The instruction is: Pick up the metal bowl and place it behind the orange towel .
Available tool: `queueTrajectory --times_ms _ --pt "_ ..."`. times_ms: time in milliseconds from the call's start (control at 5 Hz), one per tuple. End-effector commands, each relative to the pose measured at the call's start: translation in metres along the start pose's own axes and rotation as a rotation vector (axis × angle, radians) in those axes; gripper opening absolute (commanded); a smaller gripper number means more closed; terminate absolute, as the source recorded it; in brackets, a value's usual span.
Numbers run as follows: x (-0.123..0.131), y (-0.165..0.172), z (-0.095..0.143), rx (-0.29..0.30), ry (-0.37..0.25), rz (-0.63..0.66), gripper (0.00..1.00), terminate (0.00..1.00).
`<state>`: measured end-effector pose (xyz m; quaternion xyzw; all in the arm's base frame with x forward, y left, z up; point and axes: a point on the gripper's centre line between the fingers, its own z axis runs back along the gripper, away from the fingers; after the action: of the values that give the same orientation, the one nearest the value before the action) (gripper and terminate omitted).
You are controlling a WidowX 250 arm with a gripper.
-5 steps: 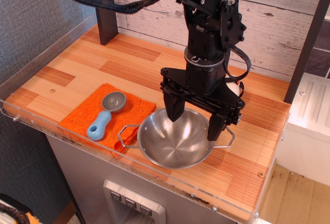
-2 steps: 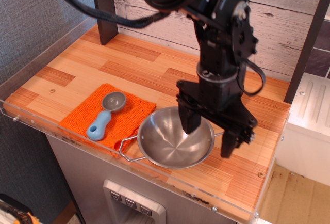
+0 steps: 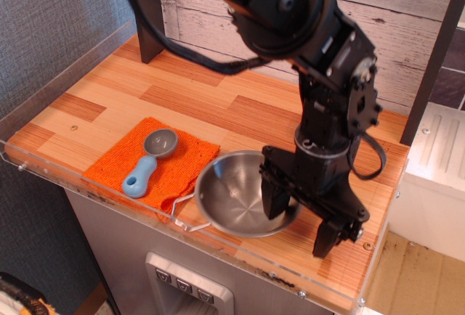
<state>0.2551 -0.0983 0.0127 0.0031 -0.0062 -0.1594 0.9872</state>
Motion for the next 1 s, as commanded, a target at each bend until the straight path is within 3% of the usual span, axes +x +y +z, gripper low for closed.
queueTrajectory --times_ms 0,200,400,600,800 --pt "0.003 0.008 0.01 0.014 -0.028 -0.003 0.0 0.0" --pt "0.008 0.013 0.029 0.003 -0.06 -0.01 0.0 0.0" --pt "0.018 0.023 0.066 -0.003 -0.145 0.003 0.0 0.0" --pt "0.027 0.05 0.106 0.012 -0.248 0.058 0.0 0.0" --pt "0.032 0.096 0.123 0.025 -0.277 0.16 0.0 0.0"
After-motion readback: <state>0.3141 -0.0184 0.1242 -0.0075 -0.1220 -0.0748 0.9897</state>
